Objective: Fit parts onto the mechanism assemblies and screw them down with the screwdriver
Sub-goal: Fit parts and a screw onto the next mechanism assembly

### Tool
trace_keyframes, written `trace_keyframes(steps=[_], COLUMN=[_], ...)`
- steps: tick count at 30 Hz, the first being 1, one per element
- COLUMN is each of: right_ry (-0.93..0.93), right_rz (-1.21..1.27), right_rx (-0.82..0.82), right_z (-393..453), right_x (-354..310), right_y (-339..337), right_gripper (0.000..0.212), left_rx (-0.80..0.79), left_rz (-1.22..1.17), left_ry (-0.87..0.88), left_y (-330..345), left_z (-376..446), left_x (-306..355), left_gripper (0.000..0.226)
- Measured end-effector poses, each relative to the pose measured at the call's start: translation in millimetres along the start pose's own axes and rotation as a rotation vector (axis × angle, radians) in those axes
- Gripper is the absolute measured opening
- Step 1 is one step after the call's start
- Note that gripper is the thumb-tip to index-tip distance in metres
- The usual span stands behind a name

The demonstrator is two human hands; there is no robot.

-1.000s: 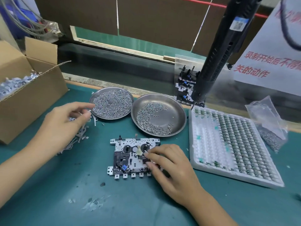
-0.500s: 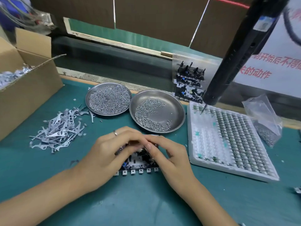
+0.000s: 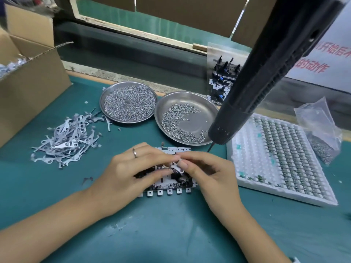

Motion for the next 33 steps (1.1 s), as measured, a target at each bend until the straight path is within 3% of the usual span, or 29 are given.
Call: trace_keyframes(steps=[8,12,18,25,31,33], right_ry=[-0.22,-0.244,-0.225,-0.302,-0.355,-0.389], right_rz=[-0.365,-0.455,-0.432,-0.503,-0.612,-0.66], right_rx=[0.135,0.079,0.015,-0.045,-0.112,-0.097], right_z=[-2.6,-2.9,-5.7,-9.3,-12.8,-14.7], right_x=[-0.4,2.5,1.8,-1.8,-0.3,0.0], right_y=[3.9,7.2,6.7,8.6,10.3,10.9], right_gripper=[0.015,0.014,0.013,0.017,0.026,0.025], left_rx=[0.01,0.001,-0.088,-0.096,-0.139,-0.144], left_rz=[-0.099,-0.183,-0.267,-0.293,-0.194,-0.173], left_ry=[-0.22,-0.475,-0.67,-0.73,-0.698,-0.675], left_y=[-3.6,-8.2,-6.2,-6.3,-7.4,-8.5], left_z=[0.1,-7.2,-11.5,-13.9,-11.4,-9.9], left_x=[-4.1,-13.1,-21.0,-20.4,-15.6,-12.6], left_gripper=[0.014,0.013,0.021,0.028,0.013,0.018])
Point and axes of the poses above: each hand's wrist, its own z-axis towards the middle knuckle, its own y-axis out of the palm, x = y × z, the point moved 5 cm from there along z, towards the middle knuckle, and after that the axes turned 12 degrees about y, right-handed, at the moved point
